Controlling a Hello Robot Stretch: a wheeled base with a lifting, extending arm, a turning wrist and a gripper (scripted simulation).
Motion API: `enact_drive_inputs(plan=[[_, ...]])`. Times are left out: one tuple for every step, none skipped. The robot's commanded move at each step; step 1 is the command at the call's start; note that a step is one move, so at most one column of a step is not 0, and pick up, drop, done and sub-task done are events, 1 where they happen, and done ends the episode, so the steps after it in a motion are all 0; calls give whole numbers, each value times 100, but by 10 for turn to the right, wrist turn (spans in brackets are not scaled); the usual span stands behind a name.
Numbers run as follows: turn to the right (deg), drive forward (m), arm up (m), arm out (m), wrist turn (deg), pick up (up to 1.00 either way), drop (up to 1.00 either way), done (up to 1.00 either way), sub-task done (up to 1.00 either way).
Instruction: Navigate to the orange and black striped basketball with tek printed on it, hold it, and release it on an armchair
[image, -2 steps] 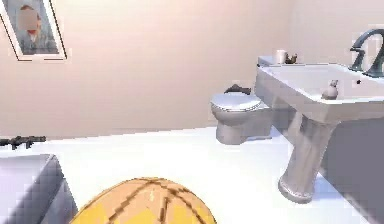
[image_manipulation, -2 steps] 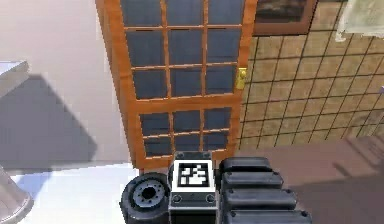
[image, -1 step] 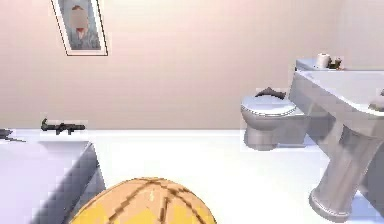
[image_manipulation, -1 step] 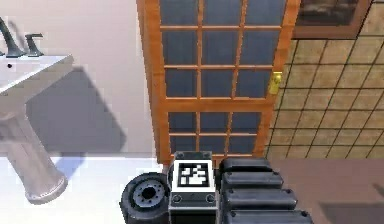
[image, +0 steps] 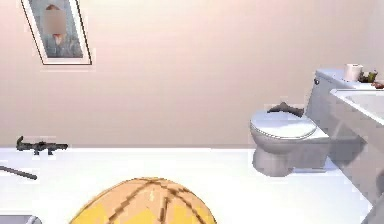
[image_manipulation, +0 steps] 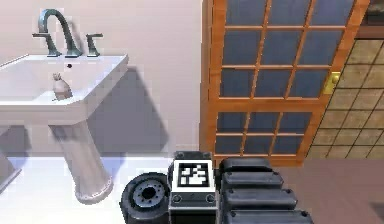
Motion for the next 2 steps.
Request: enact_drive_inputs(plan=[[-180, 0, 0, 0, 0, 0, 0, 0, 0], [0, 85, 0, 0, 0, 0, 0, 0, 0]])
